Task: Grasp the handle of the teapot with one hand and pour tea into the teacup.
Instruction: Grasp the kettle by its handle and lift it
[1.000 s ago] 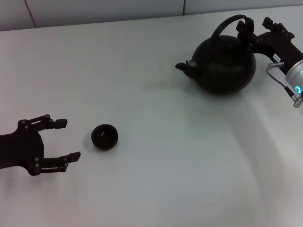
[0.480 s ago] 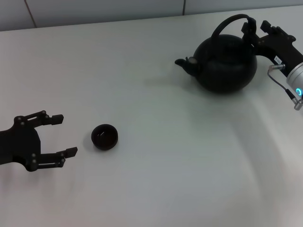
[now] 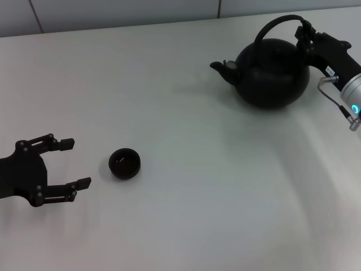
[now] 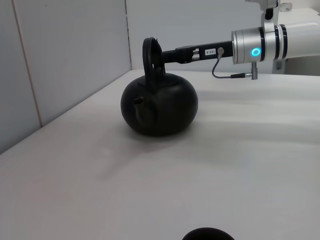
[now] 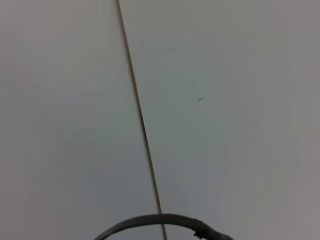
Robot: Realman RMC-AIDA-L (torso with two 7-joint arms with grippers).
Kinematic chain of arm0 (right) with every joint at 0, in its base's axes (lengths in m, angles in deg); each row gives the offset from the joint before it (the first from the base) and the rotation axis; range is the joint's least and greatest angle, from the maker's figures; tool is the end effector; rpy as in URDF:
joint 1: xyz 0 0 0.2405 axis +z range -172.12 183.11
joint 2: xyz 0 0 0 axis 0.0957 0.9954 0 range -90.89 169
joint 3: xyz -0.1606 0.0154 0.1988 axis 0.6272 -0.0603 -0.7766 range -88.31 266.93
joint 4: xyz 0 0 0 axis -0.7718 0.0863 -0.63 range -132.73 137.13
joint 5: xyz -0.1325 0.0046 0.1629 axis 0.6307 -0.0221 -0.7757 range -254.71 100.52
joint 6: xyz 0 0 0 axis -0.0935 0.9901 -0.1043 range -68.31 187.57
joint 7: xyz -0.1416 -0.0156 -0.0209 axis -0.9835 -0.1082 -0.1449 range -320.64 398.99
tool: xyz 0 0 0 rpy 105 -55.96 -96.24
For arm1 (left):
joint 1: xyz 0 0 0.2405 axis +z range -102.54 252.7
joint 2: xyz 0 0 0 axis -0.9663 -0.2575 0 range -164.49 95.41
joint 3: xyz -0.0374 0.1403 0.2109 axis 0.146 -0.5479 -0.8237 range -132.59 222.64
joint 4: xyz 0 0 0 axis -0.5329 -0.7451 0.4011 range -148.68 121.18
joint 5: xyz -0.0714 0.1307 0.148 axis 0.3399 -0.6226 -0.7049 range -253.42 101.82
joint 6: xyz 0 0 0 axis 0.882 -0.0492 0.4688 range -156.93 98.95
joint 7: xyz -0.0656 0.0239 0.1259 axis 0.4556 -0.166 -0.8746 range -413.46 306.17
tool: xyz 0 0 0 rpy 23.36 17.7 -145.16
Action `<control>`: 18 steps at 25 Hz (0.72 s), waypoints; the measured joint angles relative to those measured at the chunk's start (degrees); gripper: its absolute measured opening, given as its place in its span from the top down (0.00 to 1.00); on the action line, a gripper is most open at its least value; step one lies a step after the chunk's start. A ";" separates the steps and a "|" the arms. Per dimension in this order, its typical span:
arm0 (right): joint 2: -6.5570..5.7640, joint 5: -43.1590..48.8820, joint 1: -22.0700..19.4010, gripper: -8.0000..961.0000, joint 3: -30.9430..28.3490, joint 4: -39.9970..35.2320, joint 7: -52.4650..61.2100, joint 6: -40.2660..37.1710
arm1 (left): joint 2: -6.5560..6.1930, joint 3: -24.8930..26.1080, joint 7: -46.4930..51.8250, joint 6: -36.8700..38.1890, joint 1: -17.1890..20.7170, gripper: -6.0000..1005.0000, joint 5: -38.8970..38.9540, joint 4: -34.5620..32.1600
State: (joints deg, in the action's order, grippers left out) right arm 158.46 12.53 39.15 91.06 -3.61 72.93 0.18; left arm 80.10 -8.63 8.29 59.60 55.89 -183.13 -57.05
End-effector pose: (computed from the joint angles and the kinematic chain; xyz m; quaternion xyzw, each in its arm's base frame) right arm 0.3312 0.3705 -0.0010 -0.7140 0.3176 0.3103 0.5414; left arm -0.3045 0.2904 0.0182 -0.9717 -0.0729 -0.1618 0.1560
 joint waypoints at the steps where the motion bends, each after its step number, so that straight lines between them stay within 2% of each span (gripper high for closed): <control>1: 0.00 0.00 0.01 0.79 0.14 0.00 0.00 -0.02 | 0.01 -0.01 -0.02 0.00 0.06 0.14 0.01 -0.03; 9: 0.00 0.57 0.22 0.85 0.88 -0.01 0.05 -1.24 | 0.12 -0.04 -0.06 0.13 0.28 0.14 0.03 -0.03; 13: -0.18 0.69 -0.12 0.86 4.44 -0.87 0.08 -6.40 | 0.14 -0.04 -0.06 0.29 0.45 0.14 0.03 -0.03; 18: -0.20 0.73 0.58 0.86 7.97 -1.57 0.10 -7.57 | 0.14 -0.05 -0.06 0.42 0.58 0.14 0.02 -0.03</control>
State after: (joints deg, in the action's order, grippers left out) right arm 158.26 13.25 39.73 99.04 -5.18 73.03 -7.40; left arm 80.25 -8.68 8.22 60.02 56.47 -183.11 -57.08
